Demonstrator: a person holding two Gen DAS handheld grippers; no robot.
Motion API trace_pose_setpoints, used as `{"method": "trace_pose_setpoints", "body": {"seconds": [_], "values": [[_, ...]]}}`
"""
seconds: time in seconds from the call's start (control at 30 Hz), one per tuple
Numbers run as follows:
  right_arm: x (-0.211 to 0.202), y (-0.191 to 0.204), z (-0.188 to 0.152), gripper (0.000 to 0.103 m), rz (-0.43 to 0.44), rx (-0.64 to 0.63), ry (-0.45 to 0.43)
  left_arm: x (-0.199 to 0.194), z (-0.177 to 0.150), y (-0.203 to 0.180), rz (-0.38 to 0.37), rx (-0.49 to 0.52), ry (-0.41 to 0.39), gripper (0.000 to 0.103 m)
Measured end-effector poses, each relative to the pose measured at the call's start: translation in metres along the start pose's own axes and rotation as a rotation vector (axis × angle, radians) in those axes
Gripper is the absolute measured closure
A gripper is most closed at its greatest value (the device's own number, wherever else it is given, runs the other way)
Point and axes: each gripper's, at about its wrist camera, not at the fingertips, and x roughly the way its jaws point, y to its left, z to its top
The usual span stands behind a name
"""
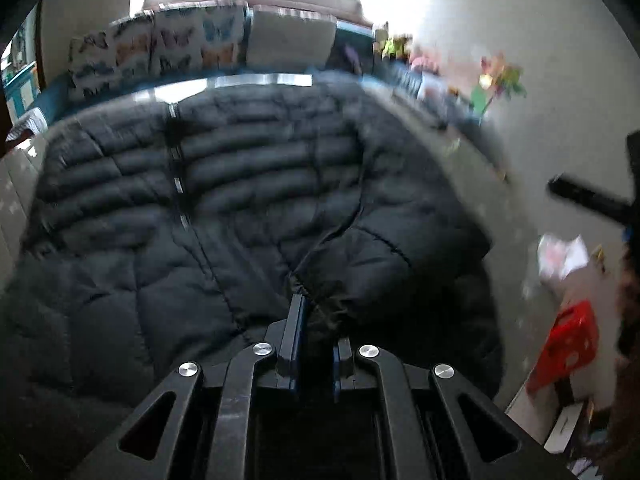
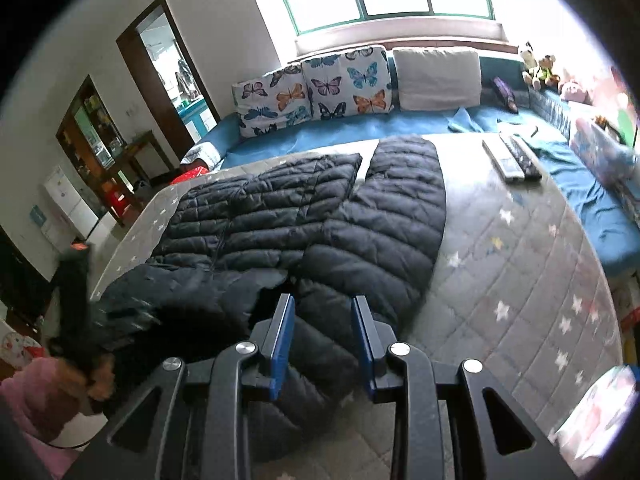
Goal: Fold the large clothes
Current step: 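Smooth the jacket flat with both tools, pressing the folded part down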
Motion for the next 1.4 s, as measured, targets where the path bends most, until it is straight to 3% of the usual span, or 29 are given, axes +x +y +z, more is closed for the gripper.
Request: {"method": "trace_pose_setpoints", "body": {"seconds": [0.1,0.33,0.47,0.63,0.7,0.87,0.93,1.07,1.2,1.3,1.4], "values": [[0.003,0.004,-0.006,0.071,0.015,0.002,0.015,0.017,-0.012,0.001,0.016,0.041,0.001,0.089],[0.019,0.048,0.000,0.071,0.102,-0.074,0.032,-0.017,-0.017,-0.010,0.030,0.149,-0.017,0.086],[0.042,0.083,0.004,0.065,0.156,-0.127,0.053,-0.053,-0.016,-0.014,0.035,0.172,-0.042,0.086],[0.088,0.109,-0.011,0.064,0.171,-0.168,0.152,-0.054,-0.020,-0.011,0.033,0.166,-0.010,0.084],[0.104,0.108,-0.021,0.064,0.130,-0.175,0.198,-0.056,-0.025,-0.006,0.023,0.169,0.001,0.079],[0.124,0.088,-0.043,0.064,0.082,-0.146,0.287,-0.073,-0.039,0.004,-0.018,0.190,0.010,0.047],[0.122,0.088,-0.048,0.064,0.063,-0.165,0.285,-0.088,-0.044,0.010,-0.060,0.189,0.002,0.044],[0.115,0.093,-0.052,0.064,0.024,-0.204,0.282,-0.135,-0.039,0.050,-0.057,0.124,-0.079,0.044],[0.105,0.101,-0.041,0.064,0.005,-0.224,0.266,-0.162,-0.024,0.130,0.086,-0.021,-0.152,0.044],[0.101,0.105,-0.026,0.064,0.005,-0.219,0.213,-0.157,-0.022,0.184,0.127,-0.131,-0.131,0.046],[0.092,0.107,-0.015,0.064,0.019,-0.219,0.173,-0.145,-0.030,0.212,0.107,-0.166,-0.105,0.047]]}}
